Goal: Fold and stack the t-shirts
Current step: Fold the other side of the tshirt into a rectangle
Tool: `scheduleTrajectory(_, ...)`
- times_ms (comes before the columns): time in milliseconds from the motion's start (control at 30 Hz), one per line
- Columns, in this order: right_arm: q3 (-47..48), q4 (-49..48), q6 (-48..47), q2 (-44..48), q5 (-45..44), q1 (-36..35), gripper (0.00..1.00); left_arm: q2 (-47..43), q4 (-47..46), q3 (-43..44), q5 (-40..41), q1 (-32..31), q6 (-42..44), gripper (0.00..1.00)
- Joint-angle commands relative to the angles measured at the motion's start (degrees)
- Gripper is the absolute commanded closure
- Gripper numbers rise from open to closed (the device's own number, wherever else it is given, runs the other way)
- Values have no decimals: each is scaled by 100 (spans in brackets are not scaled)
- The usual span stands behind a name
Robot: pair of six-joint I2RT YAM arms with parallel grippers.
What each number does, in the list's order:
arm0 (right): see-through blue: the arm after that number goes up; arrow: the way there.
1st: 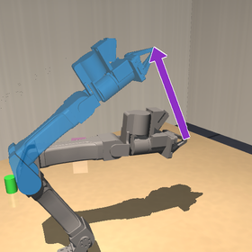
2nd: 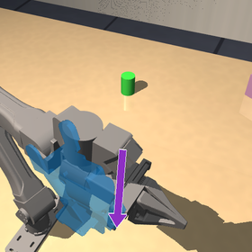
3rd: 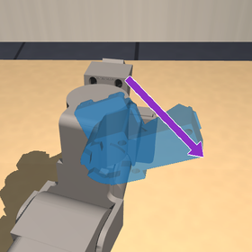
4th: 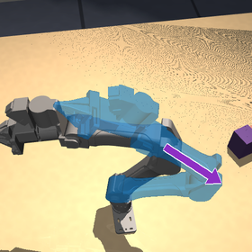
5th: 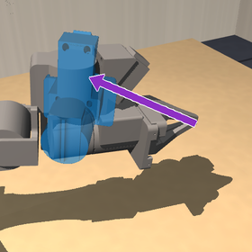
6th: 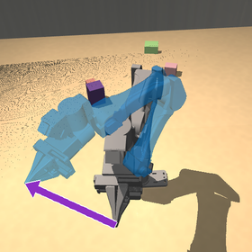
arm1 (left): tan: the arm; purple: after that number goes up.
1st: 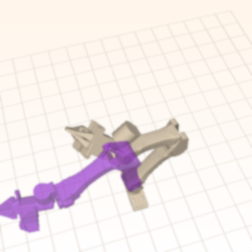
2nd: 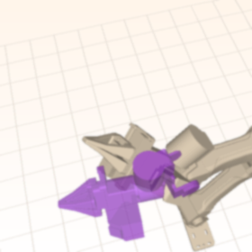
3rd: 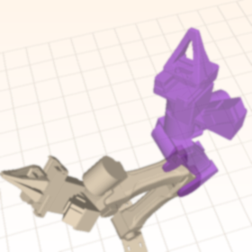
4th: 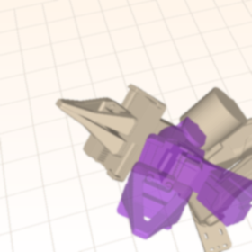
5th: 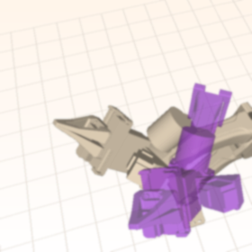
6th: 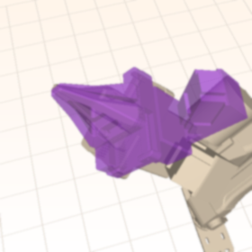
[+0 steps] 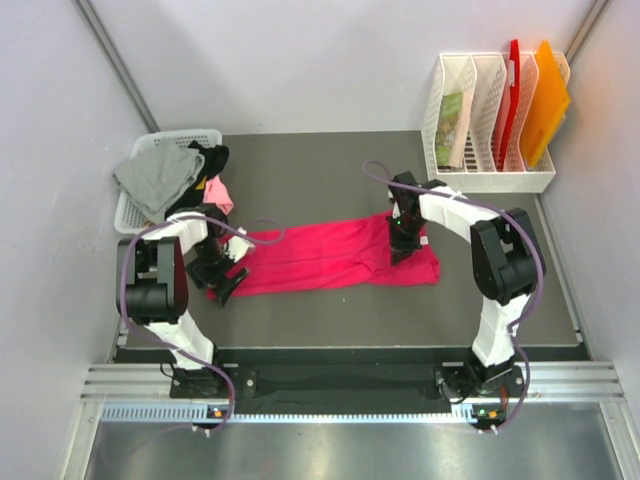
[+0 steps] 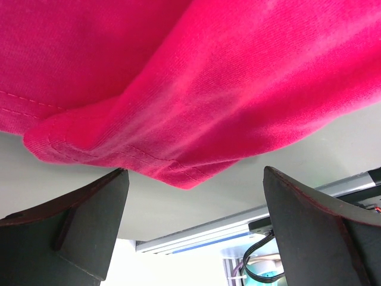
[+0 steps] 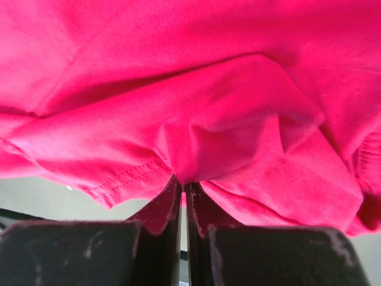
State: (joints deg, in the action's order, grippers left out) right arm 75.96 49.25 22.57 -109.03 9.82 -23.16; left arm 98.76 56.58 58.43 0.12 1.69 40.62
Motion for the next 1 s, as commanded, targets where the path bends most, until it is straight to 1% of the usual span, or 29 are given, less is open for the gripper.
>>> scheduleTrajectory(0,813,154,11,241,-218,48,100,-217,-77,-95,-56,68,113,1)
scheduleTrajectory(167,1858,471,2,181,-209,92,100,-199,-59,-113,-65,77,86,1)
scheduleTrajectory(300,2387,506,-33,-284,-95,118,100,-217,-15,-122,-82,77,60,1)
scheduleTrajectory(333,2588,524,-33,-390,-51,127,94,-217,2,-113,-91,77,60,1)
scheduleTrajectory(367,2686,559,-50,-591,-16,119,85,-217,2,-113,-91,77,69,1)
scheduleTrajectory(400,2756,620,-77,-671,28,127,74,-217,29,-104,-82,77,77,1)
scheduleTrajectory(433,2835,638,-68,-733,46,127,51,-217,38,-87,-82,68,78,1)
scheduleTrajectory(467,2845,629,-86,-803,46,119,40,-217,46,-78,-82,77,78,1)
scheduleTrajectory(533,2871,664,-121,-830,-50,136,21,-199,81,-25,-82,77,78,1)
scheduleTrajectory(600,2889,717,-156,-804,-156,145,15,-191,108,1,-100,77,78,1)
scheduleTrajectory(667,2880,726,-174,-673,-261,206,13,-164,99,10,-109,77,78,1)
scheduleTrajectory(800,2906,735,-200,-339,-727,268,16,-103,143,28,-135,77,43,1)
scheduleTrajectory(900,2872,822,-253,13,-833,268,22,-76,161,89,-153,77,34,1)
scheduleTrajectory(933,2732,849,-253,127,-755,268,25,-68,161,107,-153,77,34,1)
scheduleTrajectory(967,2583,875,-218,380,-693,259,25,-67,187,124,-144,77,34,1)
